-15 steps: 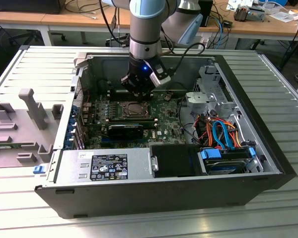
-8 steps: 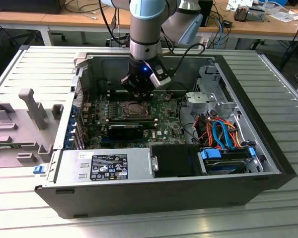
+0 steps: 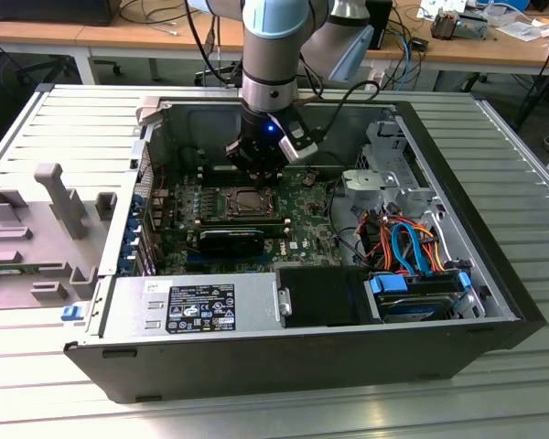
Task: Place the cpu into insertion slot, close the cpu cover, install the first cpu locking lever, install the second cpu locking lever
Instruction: 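Install the first cpu locking lever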
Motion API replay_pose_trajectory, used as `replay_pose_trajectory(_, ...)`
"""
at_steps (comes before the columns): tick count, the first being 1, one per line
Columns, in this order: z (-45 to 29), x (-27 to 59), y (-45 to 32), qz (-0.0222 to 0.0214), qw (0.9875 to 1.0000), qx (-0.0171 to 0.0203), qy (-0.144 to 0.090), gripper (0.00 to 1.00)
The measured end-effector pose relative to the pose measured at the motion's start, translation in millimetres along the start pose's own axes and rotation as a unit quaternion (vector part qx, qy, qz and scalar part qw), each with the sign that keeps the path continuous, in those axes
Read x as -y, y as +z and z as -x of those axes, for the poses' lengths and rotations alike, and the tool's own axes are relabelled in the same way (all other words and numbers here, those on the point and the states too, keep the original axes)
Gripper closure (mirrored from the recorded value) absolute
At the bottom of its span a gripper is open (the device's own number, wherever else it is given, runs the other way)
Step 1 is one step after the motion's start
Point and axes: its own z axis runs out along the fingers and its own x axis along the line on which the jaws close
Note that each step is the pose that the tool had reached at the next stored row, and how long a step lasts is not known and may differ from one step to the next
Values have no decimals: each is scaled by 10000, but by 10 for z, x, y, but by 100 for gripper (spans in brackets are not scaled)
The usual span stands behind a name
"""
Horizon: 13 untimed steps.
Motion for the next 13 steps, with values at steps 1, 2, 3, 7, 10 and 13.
replay_pose_trajectory(1,-1,-1,0,20,10000,1,-1,89)
replay_pose_trajectory(2,-1,-3,0,40,10000,3,-1,89)
replay_pose_trajectory(3,-1,-6,1,66,10000,6,-1,89)
replay_pose_trajectory(7,1,-13,-20,90,10000,14,-2,89)
replay_pose_trajectory(10,-1,-13,-78,84,10000,13,-2,89)
replay_pose_trajectory(13,-3,-4,-107,85,10000,13,-2,89)
